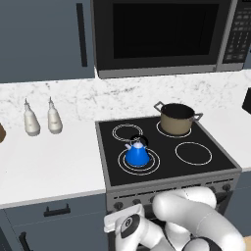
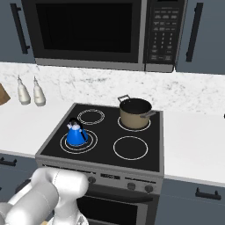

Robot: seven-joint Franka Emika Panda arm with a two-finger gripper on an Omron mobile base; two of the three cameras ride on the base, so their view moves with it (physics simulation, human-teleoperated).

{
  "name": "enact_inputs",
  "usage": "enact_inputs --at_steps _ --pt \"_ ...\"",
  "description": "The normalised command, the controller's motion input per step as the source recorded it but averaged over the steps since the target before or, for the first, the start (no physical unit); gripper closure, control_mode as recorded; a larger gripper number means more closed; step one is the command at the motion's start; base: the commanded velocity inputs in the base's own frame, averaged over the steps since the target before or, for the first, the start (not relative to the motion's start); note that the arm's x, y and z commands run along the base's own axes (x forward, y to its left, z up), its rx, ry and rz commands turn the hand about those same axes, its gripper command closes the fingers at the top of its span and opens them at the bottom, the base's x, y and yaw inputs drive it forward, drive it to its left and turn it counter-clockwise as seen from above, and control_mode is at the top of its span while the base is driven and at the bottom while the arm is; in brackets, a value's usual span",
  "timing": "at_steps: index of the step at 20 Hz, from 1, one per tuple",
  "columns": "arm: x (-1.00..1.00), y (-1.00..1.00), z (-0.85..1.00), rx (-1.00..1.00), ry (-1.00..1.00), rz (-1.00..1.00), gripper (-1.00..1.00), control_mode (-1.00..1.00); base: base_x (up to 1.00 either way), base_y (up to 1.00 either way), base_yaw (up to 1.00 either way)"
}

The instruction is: Pick the kettle from the counter and place it on a stove burner. Then turn the burner on.

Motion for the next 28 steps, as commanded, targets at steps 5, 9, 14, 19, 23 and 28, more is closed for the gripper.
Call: enact_inputs --at_steps 5,9,14,19,23,28 --pt "0.09 0.00 -0.03 0.00 0.00 0.00 -1.00 -1.00 0.00 0.00 0.00" --pt "0.04 0.00 0.00 0.00 0.00 0.00 -1.00 -1.00 0.00 0.00 0.00" --pt "0.00 0.06 0.00 0.00 0.00 0.00 -1.00 -1.00 0.00 0.00 0.00" --pt "0.01 0.08 0.00 0.00 0.00 0.00 -1.00 -1.00 0.00 0.00 0.00" --pt "0.00 0.13 0.00 0.00 0.00 0.00 -1.00 -1.00 0.00 0.00 0.00" --pt "0.00 0.15 0.00 0.00 0.00 0.00 -1.00 -1.00 0.00 0.00 0.00"
